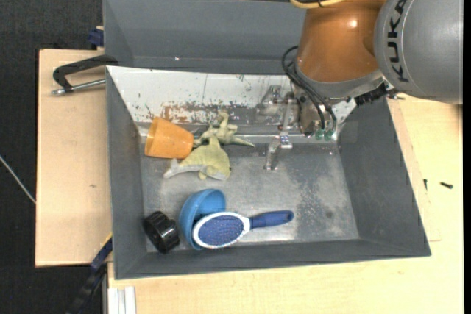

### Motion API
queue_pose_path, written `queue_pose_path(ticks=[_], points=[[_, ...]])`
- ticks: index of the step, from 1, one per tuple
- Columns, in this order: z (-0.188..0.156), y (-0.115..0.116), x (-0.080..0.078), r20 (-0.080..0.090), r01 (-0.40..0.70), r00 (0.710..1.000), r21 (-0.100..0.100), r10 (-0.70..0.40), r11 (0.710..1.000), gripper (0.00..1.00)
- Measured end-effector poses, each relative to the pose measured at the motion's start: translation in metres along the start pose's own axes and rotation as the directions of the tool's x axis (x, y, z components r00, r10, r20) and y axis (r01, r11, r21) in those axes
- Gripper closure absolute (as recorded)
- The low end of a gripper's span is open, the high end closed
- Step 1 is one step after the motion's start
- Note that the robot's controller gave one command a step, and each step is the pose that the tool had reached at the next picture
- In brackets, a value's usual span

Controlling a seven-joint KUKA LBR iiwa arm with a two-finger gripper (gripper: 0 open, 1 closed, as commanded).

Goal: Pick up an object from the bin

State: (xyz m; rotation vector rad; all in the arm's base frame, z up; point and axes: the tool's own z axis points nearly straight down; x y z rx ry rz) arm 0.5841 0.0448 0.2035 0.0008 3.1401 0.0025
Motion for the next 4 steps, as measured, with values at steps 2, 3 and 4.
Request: queue_pose_path(ticks=[2,3,4], points=[[0.118,0.093,-0.007,0.0,0.198,0.98,-0.002,-0.198,0.98,0.0],[0.117,0.09,-0.008,0.001,0.193,0.981,-0.001,-0.193,0.981,1.0],[-0.012,0.102,0.012,0.014,0.148,0.989,-0.002,-0.148,0.989,1.0]])
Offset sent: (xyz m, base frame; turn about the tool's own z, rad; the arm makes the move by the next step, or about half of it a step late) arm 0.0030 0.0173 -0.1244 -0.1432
